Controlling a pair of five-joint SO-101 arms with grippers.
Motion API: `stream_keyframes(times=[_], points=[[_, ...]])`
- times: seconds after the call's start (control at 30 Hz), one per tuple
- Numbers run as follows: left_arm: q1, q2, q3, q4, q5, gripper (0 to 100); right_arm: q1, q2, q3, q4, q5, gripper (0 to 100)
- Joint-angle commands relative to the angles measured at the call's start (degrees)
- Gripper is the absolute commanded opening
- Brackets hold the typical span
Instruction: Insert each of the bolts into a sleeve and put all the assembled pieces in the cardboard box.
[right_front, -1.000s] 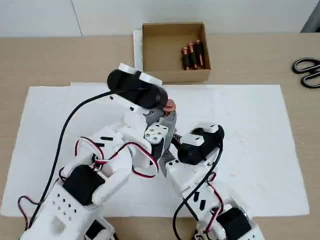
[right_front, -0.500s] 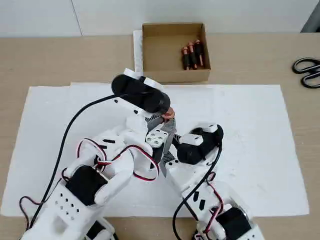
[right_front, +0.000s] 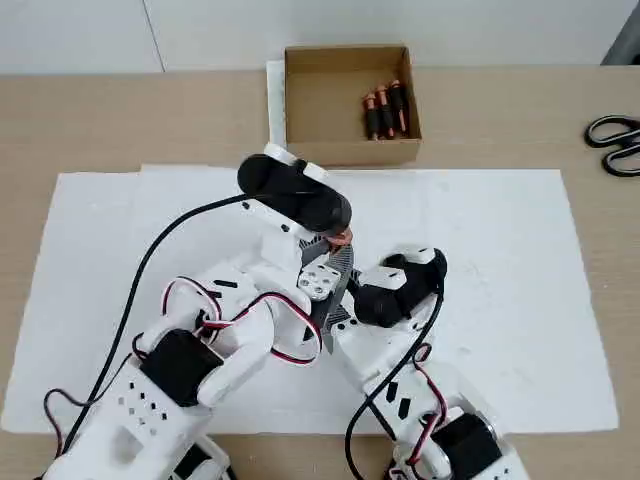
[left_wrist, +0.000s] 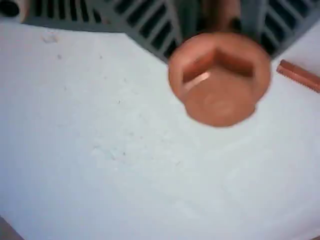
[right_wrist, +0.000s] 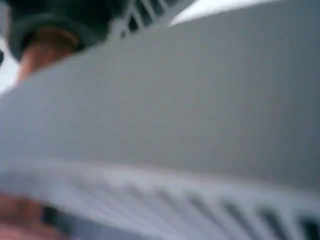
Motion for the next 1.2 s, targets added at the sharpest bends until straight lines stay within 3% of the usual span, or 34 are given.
stream_keyframes(times=[0.0,0.97,1.17], points=[[-0.3,0.4,-0.2,-1.3,-0.7,1,0.0,-0.4,-0.5,0.0,-0.2,0.4],[-0.3,0.4,1.9,2.0,-2.0,1,0.0,-0.5,-0.5,0.0,-0.2,0.4],[-0.5,0.3,1.7,5.3,-1.8,21,0.0,-0.5,-0.5,0.0,-0.2,0.4]])
